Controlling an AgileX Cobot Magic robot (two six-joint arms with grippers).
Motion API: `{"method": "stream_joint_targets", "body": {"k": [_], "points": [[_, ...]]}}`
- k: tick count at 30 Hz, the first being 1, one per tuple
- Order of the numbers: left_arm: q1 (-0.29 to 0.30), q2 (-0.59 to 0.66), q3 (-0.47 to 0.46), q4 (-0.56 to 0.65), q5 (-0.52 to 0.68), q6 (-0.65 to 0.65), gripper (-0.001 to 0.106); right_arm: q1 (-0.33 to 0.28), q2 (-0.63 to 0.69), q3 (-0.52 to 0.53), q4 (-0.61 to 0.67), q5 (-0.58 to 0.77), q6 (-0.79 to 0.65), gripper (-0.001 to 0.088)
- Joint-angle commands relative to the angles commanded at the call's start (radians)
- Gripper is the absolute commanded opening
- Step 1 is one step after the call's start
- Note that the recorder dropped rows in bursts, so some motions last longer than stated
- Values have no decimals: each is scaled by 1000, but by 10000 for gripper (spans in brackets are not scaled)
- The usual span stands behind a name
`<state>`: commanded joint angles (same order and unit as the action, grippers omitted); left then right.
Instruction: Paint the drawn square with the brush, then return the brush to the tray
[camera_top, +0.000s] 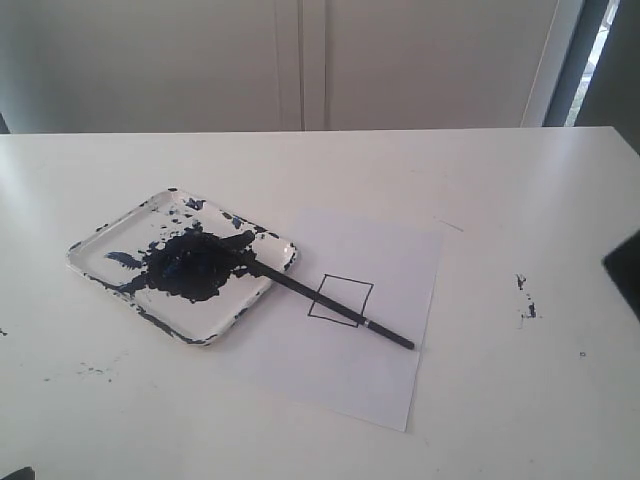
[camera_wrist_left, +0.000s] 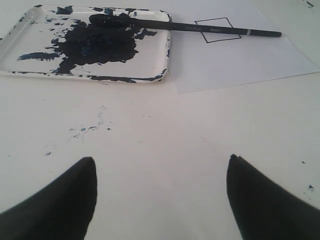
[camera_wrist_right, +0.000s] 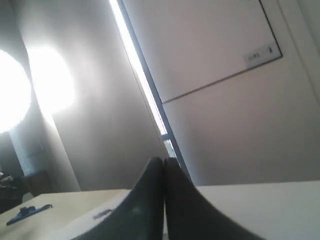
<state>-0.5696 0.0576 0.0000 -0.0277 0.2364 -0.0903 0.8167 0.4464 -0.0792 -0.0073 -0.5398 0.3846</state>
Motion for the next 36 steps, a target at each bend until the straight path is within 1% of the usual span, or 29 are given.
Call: {"method": "stream_joint_targets", "body": {"k": [5,8,11,14,22,28,32,36], "points": [[0,0,0,0,0,0,749,0,197,-92,-7,2,0,0],[0,0,0,0,0,0,749,0,287,-153,-62,5,0,0],[0,0,0,0,0,0,749,0,369,-221,-135,42,0,0],[0,0,0,0,0,0,749,0,424,-304,-174,146,0,0],[0,0,0,0,0,0,749,0,510,-508,-174,551,-15,0],[0,0,0,0,0,0,749,0,560,-611,-174,785,-71,0],[0,0,0,0,0,0,749,0,622,-654,-199,898,-71,0],[0,0,0,0,0,0,749,0,709,-687,-210,940,-71,0]]}}
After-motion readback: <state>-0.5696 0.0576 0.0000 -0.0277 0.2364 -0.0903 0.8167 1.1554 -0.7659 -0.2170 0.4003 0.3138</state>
